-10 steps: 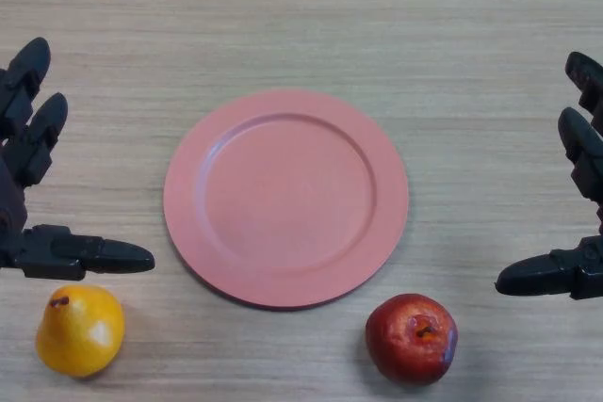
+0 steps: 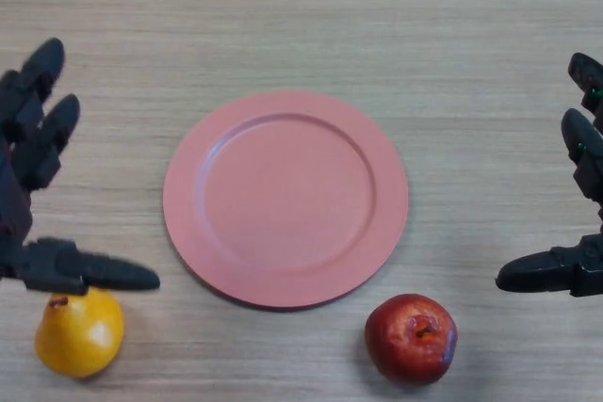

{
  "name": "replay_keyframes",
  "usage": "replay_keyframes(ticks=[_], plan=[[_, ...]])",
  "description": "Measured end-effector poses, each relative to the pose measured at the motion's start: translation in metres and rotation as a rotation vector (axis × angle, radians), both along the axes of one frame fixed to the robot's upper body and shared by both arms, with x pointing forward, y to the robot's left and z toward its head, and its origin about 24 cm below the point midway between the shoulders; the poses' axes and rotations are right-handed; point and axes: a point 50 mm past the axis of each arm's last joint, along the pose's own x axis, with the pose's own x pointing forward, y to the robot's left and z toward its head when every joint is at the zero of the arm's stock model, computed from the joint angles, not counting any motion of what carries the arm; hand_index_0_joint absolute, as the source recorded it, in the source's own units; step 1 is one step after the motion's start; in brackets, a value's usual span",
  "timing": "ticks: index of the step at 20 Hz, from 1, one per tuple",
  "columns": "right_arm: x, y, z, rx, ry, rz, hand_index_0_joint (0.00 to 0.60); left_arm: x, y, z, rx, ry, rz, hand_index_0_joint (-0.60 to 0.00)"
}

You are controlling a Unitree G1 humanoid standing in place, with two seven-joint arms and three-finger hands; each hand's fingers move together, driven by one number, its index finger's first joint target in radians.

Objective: Pick up the yellow pear and place it on the plate

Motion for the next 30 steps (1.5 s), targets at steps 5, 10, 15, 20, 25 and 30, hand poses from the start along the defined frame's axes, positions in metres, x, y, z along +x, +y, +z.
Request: replay_keyframes(ticks=[5, 10, 15, 20, 25, 30], plan=[[0.002, 0.000, -0.004, 0.013, 0.019, -0.004, 0.000, -0.016, 0.011, -0.006, 0.040, -0.003, 0.058, 0.000], [0.006, 0.005, -0.005, 0.007, 0.012, 0.015, 0.000, -0.028, 0.027, -0.006, 0.117, -0.157, 0.093, 0.000], [0.008, 0.007, -0.007, 0.012, 0.025, 0.027, 0.000, -0.034, 0.033, -0.032, 0.072, -0.125, 0.057, 0.000], [0.010, 0.007, -0.009, 0.015, 0.030, 0.026, 0.000, -0.041, 0.045, -0.058, 0.029, -0.093, 0.067, 0.000], [0.013, 0.010, -0.012, 0.018, 0.037, 0.038, 0.000, -0.038, 0.053, -0.090, 0.012, 0.003, 0.094, 0.000], [0.013, 0.010, -0.011, 0.019, 0.016, 0.039, 0.000, -0.033, 0.048, -0.112, 0.044, 0.010, 0.108, 0.000]])
